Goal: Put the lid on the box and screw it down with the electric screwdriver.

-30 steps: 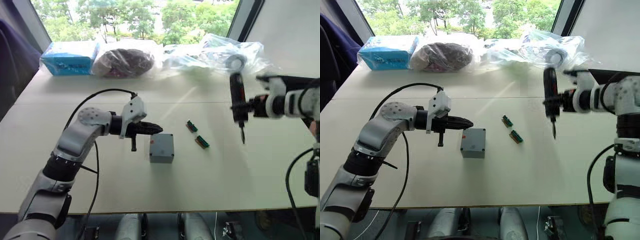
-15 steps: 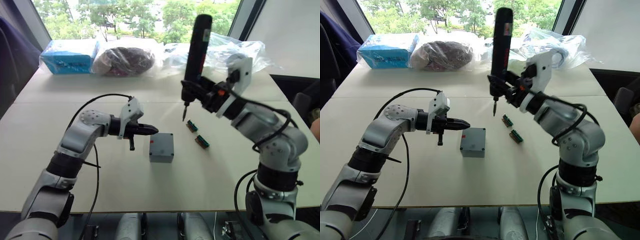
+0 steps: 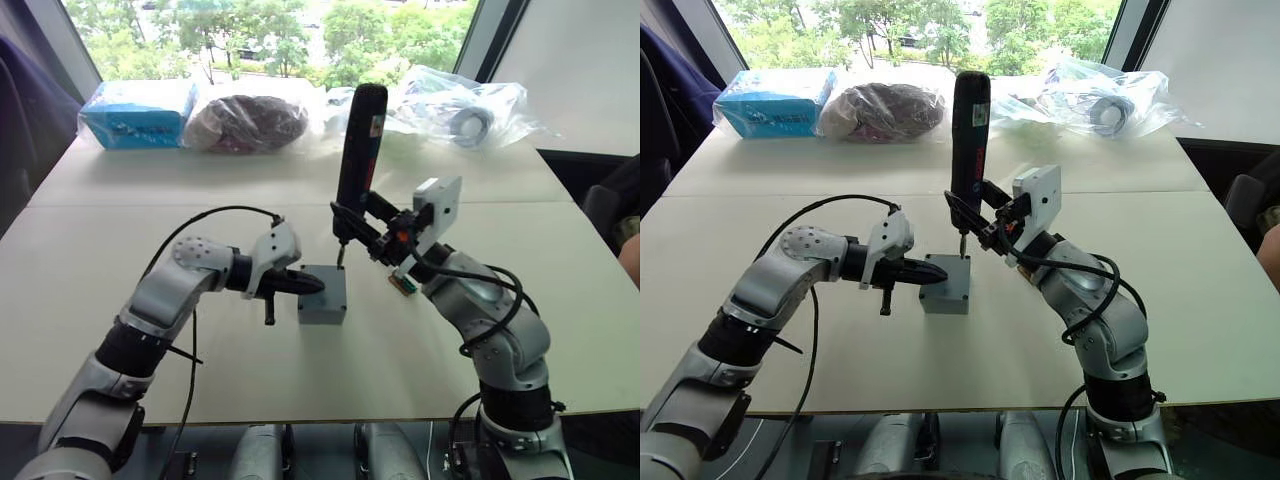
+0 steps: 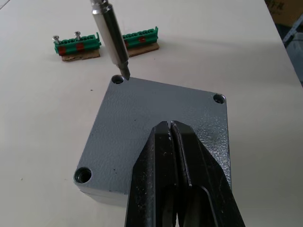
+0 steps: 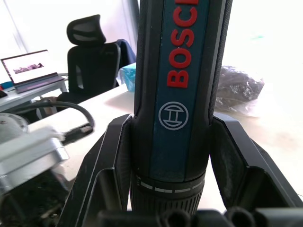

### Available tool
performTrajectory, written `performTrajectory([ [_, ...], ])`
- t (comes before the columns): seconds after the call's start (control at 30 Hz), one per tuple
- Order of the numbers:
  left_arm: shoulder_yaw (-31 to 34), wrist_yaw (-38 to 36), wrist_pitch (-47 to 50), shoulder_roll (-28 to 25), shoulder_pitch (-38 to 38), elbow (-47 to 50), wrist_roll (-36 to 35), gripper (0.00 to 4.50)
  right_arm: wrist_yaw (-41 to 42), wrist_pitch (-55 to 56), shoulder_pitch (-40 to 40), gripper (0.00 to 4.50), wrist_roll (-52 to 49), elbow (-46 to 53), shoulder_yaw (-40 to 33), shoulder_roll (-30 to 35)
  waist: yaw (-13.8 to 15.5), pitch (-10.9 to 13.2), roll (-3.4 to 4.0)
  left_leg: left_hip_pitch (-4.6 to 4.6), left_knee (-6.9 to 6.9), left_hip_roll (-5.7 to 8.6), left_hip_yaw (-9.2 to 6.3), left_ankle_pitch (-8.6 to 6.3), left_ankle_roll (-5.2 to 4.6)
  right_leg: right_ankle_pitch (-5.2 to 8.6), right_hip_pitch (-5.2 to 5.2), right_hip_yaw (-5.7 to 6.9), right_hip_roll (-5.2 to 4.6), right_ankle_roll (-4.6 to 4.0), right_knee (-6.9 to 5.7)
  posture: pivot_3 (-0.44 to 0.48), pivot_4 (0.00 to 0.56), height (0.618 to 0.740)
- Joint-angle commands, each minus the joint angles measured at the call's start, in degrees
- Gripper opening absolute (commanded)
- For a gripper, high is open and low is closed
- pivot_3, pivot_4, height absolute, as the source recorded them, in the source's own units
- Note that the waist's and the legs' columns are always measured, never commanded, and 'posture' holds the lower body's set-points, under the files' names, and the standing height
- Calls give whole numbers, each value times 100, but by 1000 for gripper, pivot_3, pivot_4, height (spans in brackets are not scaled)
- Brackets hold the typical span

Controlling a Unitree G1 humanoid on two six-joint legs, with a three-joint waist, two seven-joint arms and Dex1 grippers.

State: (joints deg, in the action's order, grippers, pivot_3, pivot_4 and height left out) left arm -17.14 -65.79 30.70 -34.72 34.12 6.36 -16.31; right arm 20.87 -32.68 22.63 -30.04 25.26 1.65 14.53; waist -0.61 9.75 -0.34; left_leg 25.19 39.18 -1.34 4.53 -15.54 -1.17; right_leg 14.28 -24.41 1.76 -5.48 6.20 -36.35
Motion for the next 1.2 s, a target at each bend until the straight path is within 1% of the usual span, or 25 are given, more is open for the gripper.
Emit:
performTrajectory([
  [0.03,-63,25,-95,-9,-86,-164,141,0,100,432,142,1815,166,136,0,-27,0,0,0,-1,0,0,0,0,0,0,0,0,0,0,0,0,150,740],
  [0.23,39,112,-140,151,0,-460,107,0,214,699,83,1815,446,-171,34,-2,5,-2,-1,-4,1,0,0,-2,-3,0,5,0,0,0,-1,0,150,740],
  [0.47,37,102,-161,135,-17,-491,111,0,338,677,-120,1815,482,-105,163,-54,-2,-2,-1,-6,0,0,0,-1,-2,0,5,0,0,0,-2,0,150,740],
  [0.67,19,106,-169,138,-37,-505,119,0,67,858,172,1815,571,-92,-113,-183,-4,-2,-1,-8,0,-1,0,-1,-1,0,5,0,0,0,-5,0,150,740],
  [0.8,-23,91,-191,136,-63,-510,141,0,-11,739,318,1815,437,1,-217,-239,2,-2,-1,-8,0,-1,0,2,4,0,5,0,0,0,-6,0,150,740],
  [1.2,-61,82,-180,151,-50,-513,150,0,69,582,-74,1815,438,132,122,-272,0,-3,-1,-9,0,-1,0,3,5,0,6,0,0,0,-7,0,150,740],
])
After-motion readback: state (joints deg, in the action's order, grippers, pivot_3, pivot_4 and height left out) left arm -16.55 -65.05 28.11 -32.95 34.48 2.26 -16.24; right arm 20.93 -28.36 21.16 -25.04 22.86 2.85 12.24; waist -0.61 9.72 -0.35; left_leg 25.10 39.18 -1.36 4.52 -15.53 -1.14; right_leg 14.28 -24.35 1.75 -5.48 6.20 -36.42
